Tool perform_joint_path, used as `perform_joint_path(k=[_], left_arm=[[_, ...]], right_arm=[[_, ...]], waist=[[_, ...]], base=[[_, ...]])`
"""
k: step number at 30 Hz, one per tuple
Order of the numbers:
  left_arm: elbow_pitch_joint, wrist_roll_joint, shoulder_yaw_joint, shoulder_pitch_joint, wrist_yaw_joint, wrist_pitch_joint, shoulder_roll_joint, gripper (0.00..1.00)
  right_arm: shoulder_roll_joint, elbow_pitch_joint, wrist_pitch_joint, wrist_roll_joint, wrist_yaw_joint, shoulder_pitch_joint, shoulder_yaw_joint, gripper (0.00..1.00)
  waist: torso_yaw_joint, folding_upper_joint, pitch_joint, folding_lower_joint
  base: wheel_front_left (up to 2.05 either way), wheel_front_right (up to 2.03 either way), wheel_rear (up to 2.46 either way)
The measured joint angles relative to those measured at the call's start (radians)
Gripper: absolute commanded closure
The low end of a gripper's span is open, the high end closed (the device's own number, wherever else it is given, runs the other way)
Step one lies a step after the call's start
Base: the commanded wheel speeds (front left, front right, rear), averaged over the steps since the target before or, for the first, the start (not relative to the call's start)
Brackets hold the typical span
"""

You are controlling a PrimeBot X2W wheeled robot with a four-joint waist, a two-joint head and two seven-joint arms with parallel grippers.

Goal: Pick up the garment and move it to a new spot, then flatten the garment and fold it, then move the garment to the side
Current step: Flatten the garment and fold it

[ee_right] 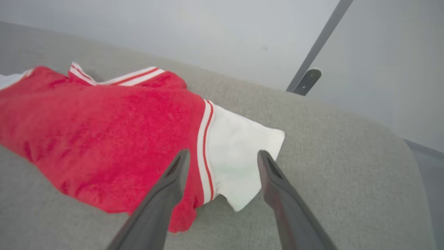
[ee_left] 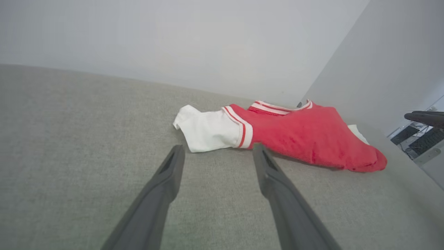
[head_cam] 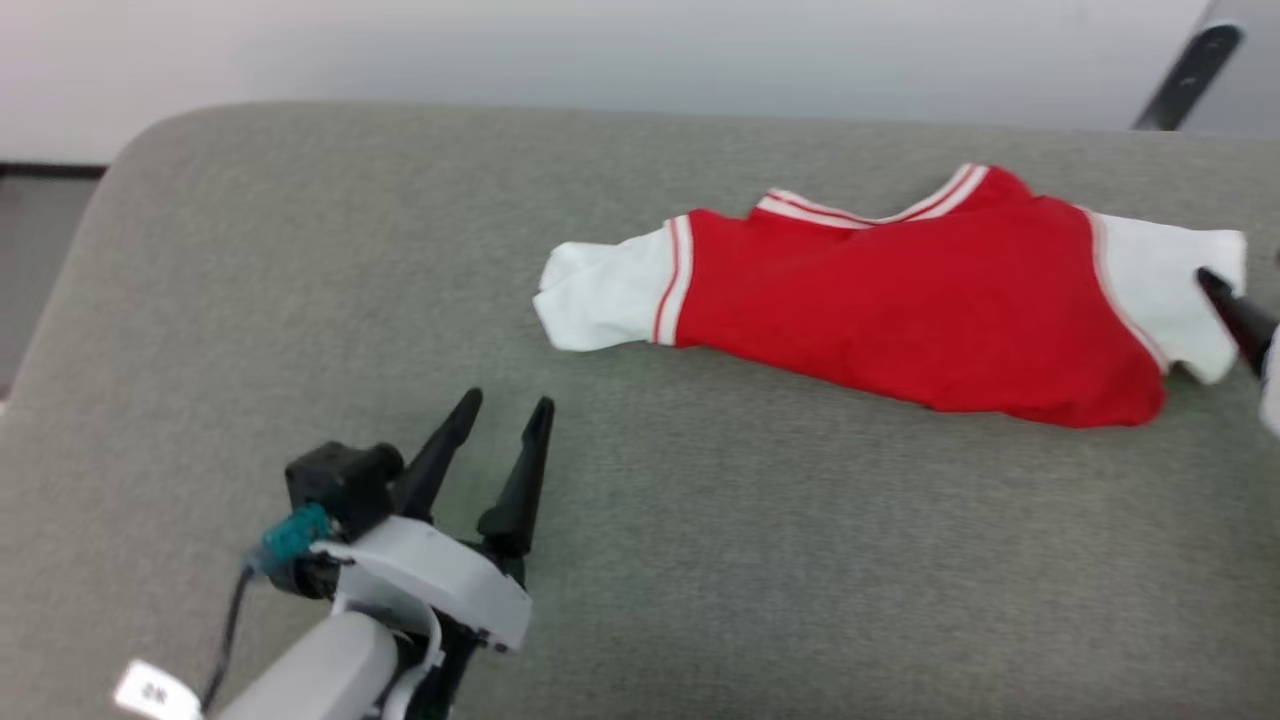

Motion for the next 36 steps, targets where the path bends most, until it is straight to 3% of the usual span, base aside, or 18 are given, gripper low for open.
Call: perform_joint_path(k=[5, 13, 24, 33, 34, 36], left_arm=[[-0.082, 0.212, 0.094, 0.085, 0.006, 0.000, -0.077, 0.00], [-0.128, 0.449, 0.213, 0.160, -0.059, 0.000, -0.201, 0.00], [-0.096, 0.571, 0.349, 0.203, -0.199, 0.000, -0.343, 0.00], [-0.071, 0.639, 0.414, 0.199, -0.266, 0.000, -0.398, 0.00], [-0.070, 0.643, 0.419, 0.199, -0.269, 0.000, -0.402, 0.00], [-0.068, 0.654, 0.428, 0.199, -0.276, 0.000, -0.408, 0.00]], right_arm=[[-0.060, 0.151, 0.055, 0.009, 0.000, -0.134, 0.054, 0.00], [-0.131, 0.323, 0.097, 0.021, 0.000, -0.301, 0.131, 0.00], [-0.176, 0.446, 0.188, 0.033, 0.000, -0.420, 0.268, 0.00], [-0.208, 0.459, 0.227, 0.086, -0.001, -0.475, 0.321, 0.00], [-0.209, 0.460, 0.228, 0.091, -0.001, -0.478, 0.327, 0.19], [-0.209, 0.467, 0.232, 0.102, -0.001, -0.485, 0.334, 0.80]], waist=[[0.059, 0.0000, 0.032, 0.0000], [0.142, 0.0000, 0.107, 0.0000], [0.232, 0.0000, 0.221, 0.0000], [0.262, 0.0000, 0.275, 0.0000], [0.263, 0.0000, 0.276, 0.0000], [0.262, 0.0000, 0.278, 0.0000]], base=[[0.00, 0.00, 0.00], [0.00, 0.00, 0.00], [0.00, 0.00, 0.00], [0.00, 0.00, 0.00], [0.00, 0.00, 0.00], [0.00, 0.00, 0.00]])
